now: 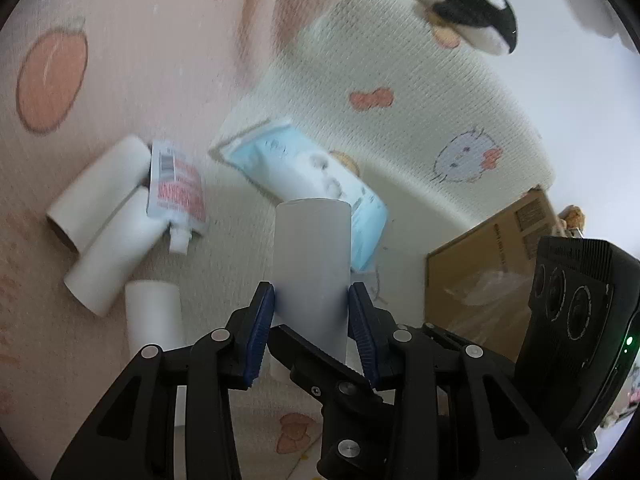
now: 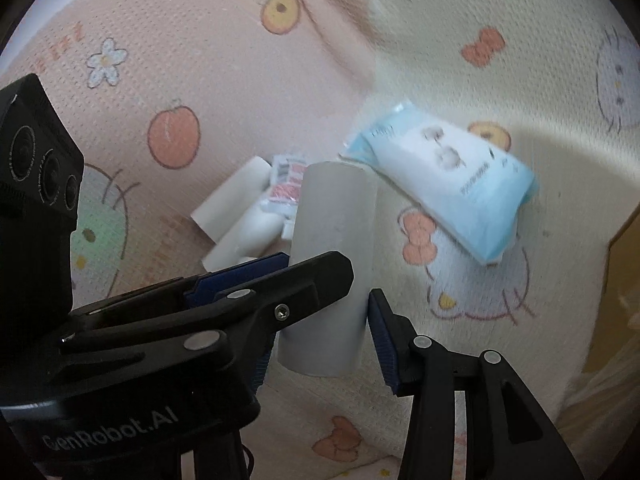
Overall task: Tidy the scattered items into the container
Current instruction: 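Close the left gripper around the standing white tube while the right gripper closes on it too, then lift the white tube with both grippers and carry it over the box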
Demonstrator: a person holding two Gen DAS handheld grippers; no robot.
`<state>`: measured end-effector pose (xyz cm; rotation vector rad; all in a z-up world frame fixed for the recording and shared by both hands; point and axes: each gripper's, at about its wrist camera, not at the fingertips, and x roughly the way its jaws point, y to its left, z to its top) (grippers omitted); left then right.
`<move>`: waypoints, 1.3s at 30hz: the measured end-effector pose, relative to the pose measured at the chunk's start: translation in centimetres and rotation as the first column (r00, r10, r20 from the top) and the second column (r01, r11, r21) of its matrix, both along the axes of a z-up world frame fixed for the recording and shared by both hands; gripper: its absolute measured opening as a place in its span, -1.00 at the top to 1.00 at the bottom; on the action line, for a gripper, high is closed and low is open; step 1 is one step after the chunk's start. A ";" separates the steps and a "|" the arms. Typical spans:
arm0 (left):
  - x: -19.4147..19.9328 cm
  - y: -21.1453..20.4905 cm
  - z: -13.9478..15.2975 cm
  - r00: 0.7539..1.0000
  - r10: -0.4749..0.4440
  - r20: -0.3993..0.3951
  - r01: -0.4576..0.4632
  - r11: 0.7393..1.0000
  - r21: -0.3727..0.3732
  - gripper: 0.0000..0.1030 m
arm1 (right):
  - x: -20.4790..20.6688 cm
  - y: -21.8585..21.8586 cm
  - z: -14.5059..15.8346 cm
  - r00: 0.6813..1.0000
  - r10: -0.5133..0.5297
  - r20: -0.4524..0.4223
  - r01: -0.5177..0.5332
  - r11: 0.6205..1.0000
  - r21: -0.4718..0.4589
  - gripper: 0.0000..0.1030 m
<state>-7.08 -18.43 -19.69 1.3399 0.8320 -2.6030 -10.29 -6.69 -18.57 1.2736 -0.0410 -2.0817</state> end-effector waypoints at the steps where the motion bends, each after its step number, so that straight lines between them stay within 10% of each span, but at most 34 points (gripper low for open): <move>1: 0.0 -0.1 0.6 1.000 -0.007 -0.008 0.007 1.000 -0.008 0.18 | 0.8 1.3 0.6 1.000 0.004 -0.007 -0.004 1.000 0.000 0.17; 29: -2.2 3.4 17.5 0.962 -0.176 -0.210 0.109 0.949 -0.295 0.21 | -0.8 2.1 16.4 0.958 -0.016 -0.288 0.003 0.999 -0.045 0.17; 39: -3.5 8.1 18.6 0.949 -0.246 -0.197 0.163 0.919 -0.360 0.21 | -0.7 6.3 18.2 0.942 -0.071 -0.329 0.048 0.996 -0.079 0.18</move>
